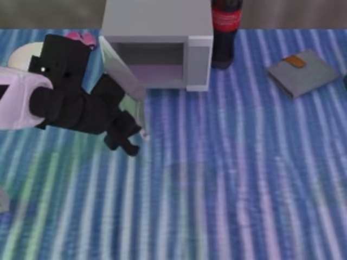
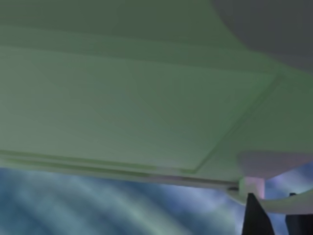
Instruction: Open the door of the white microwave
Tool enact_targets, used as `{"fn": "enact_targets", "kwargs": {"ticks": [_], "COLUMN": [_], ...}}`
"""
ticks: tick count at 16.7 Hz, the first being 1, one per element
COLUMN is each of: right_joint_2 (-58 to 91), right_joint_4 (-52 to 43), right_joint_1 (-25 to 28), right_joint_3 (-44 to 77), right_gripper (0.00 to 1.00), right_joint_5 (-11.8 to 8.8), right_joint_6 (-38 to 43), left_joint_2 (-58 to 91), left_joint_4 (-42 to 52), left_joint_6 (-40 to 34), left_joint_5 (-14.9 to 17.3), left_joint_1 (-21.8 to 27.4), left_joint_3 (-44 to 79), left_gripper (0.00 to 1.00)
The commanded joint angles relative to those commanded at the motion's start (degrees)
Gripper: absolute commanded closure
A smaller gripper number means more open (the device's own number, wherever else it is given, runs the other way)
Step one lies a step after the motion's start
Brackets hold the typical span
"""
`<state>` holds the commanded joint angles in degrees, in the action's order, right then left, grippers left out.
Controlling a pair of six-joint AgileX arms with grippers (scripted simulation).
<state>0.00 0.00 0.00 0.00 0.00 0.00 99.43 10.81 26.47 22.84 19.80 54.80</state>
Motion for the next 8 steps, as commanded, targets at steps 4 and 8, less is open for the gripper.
{"fn": "enact_targets", "kwargs": {"ticks": [4, 8], "right_joint_2": [0.0, 0.0], "right_joint_4": [0.0, 0.0], "right_joint_1": [0.0, 0.0], "right_joint_3": [0.0, 0.0], "right_gripper": [0.0, 0.0], "right_joint_5": [0.0, 0.0], "right_joint_6": [0.0, 0.0], "left_joint_2": [-0.2, -0.18], "left_joint_4": [1.09, 1.54], "left_joint_6": [2.77, 3.64], "left_joint_5": [1.57, 2.05], "left_joint_1": [-1.34, -1.77], "left_joint_3": [0.29, 0.27], "left_gripper": [1.0, 1.0]}}
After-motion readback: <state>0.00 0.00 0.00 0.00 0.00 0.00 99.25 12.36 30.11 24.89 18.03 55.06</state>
